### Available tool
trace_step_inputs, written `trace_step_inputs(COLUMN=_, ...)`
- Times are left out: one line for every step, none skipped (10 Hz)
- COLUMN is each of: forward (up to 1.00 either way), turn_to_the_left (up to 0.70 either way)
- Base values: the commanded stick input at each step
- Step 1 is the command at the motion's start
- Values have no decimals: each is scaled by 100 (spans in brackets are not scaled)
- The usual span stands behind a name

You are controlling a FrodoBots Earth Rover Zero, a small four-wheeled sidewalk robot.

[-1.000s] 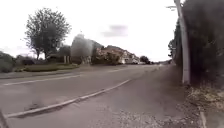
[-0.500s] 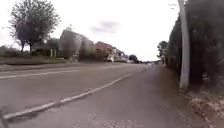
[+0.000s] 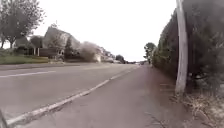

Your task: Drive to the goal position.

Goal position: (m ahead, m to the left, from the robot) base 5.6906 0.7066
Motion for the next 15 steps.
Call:
trace_step_inputs(forward=98, turn_to_the_left=-39)
trace_step_inputs(forward=98, turn_to_the_left=-39)
trace_step_inputs(forward=98, turn_to_the_left=-39)
trace_step_inputs(forward=98, turn_to_the_left=-39)
trace_step_inputs(forward=98, turn_to_the_left=-39)
trace_step_inputs(forward=98, turn_to_the_left=-39)
trace_step_inputs(forward=98, turn_to_the_left=-39)
trace_step_inputs(forward=98, turn_to_the_left=-38)
trace_step_inputs(forward=98, turn_to_the_left=0)
trace_step_inputs(forward=98, turn_to_the_left=0)
trace_step_inputs(forward=98, turn_to_the_left=0)
trace_step_inputs(forward=98, turn_to_the_left=0)
trace_step_inputs(forward=98, turn_to_the_left=0)
trace_step_inputs(forward=98, turn_to_the_left=0)
trace_step_inputs(forward=98, turn_to_the_left=0)
